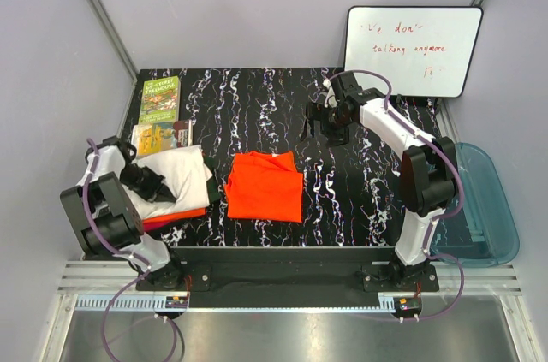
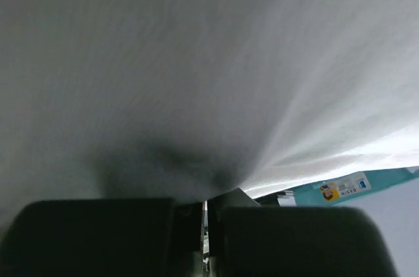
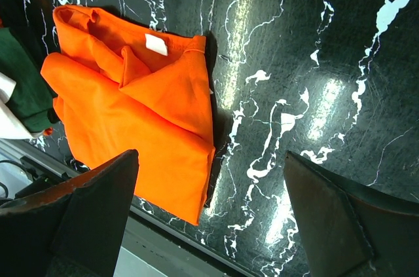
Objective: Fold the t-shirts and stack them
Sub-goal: Neatly place the folded tshirt to the corner
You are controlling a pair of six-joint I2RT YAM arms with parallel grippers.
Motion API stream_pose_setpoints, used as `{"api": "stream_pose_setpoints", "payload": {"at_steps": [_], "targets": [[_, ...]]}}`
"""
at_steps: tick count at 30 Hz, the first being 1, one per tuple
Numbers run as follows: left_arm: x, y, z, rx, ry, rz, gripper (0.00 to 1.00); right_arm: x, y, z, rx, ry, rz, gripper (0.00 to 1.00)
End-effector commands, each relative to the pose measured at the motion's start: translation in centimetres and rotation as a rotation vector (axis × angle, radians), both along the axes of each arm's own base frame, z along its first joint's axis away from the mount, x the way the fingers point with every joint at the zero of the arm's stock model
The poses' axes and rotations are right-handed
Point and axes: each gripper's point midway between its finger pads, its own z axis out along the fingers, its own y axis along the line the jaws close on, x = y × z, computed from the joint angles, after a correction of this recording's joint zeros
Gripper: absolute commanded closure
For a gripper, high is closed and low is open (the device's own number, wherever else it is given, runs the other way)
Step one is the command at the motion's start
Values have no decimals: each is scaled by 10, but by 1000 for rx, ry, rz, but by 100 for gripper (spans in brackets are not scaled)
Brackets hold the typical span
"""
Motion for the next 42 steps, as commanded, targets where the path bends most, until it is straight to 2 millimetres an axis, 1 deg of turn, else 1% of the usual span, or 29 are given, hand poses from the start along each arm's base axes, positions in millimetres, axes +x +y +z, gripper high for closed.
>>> {"api": "stream_pose_setpoints", "payload": {"at_steps": [1, 2, 4, 5, 7, 8, 9, 11, 12, 13, 15, 16, 18, 19, 20, 21, 22, 23, 26, 27, 28, 29, 31, 32, 33, 34, 35, 38, 42], "targets": [[22, -4, 20, -21, -150, 17, 100, 0, 1, 13, 29, -37, 21, 0], [34, 2, 38, 12, -216, 6, 100, 0, 2, 14, 36, -33, 22, 0], [46, 10, 59, 63, -282, -6, 100, 0, 5, 15, 49, -33, 29, 2], [59, 16, 80, 100, -351, -18, 100, -1, 8, 15, 66, -25, 42, 6], [66, 18, 100, 138, -398, -44, 100, -3, 15, 17, 92, -21, 72, 41], [73, 19, 111, 167, -427, -63, 100, -4, 18, 18, 99, -18, 83, 82], [76, 12, 113, 178, -436, -106, 100, -5, 21, 20, 97, -22, 89, 100], [81, 3, 119, 173, -475, -131, 96, -14, 32, 23, 81, -39, 143, 100], [82, -10, 120, 159, -491, -160, 93, -15, 37, 28, 67, -58, 165, 100], [85, -13, 119, 164, -503, -172, 88, -28, 49, 28, 48, -59, 224, 100], [87, -30, 118, 162, -520, -215, 81, -33, 62, 29, 30, -67, 270, 100], [89, -35, 116, 162, -524, -229, 73, -40, 67, 26, 18, -50, 297, 100], [90, -52, 108, 156, -508, -290, 66, -52, 84, 16, 21, -14, 346, 100], [92, -57, 103, 159, -493, -309, 55, -57, 88, 13, 23, 4, 361, 100], [94, -62, 101, 161, -488, -328, 50, -65, 98, 7, 25, 25, 393, 100], [96, -72, 97, 164, -481, -375, 46, -71, 101, 2, 19, 44, 413, 100], [97, -77, 94, 167, -475, -396, 34, -75, 104, -1, 13, 55, 428, 100], [98, -82, 92, 166, -470, -418, 30, -82, 111, -12, 5, 84, 455, 100], [101, -113, 82, 147, -452, -542, 21, -96, 113, -33, -10, 164, 492, 100], [102, -118, 80, 148, -449, -561, 19, -100, 113, -39, -20, 185, 501, 100], [107, -123, 77, 149, -441, -583, 18, -102, 111, -49, -40, 212, 496, 100], [107, -134, 76, 143, -440, -618, 17, -102, 108, -54, -52, 226, 491, 100], [114, -144, 73, 147, -437, -654, 16, -106, 102, -66, -94, 266, 487, 100], [113, -155, 72, 144, -439, -688, 15, -106, 100, -68, -107, 273, 484, 100], [117, -160, 76, 147, -451, -701, 15, -108, 96, -71, -128, 290, 477, 100], [118, -165, 70, 147, -433, -721, 15, -107, 90, -80, -172, 303, 464, 100], [117, -172, 68, 146, -429, -745, 15, -105, 87, -82, -189, 306, 457, 100], [119, -185, 61, 151, -414, -786, 14, -102, 78, -93, -261, 317, 435, 100], [119, -189, 50, 172, -381, -813, 14, -95, 69, -102, -333, 313, 394, 100]]}}
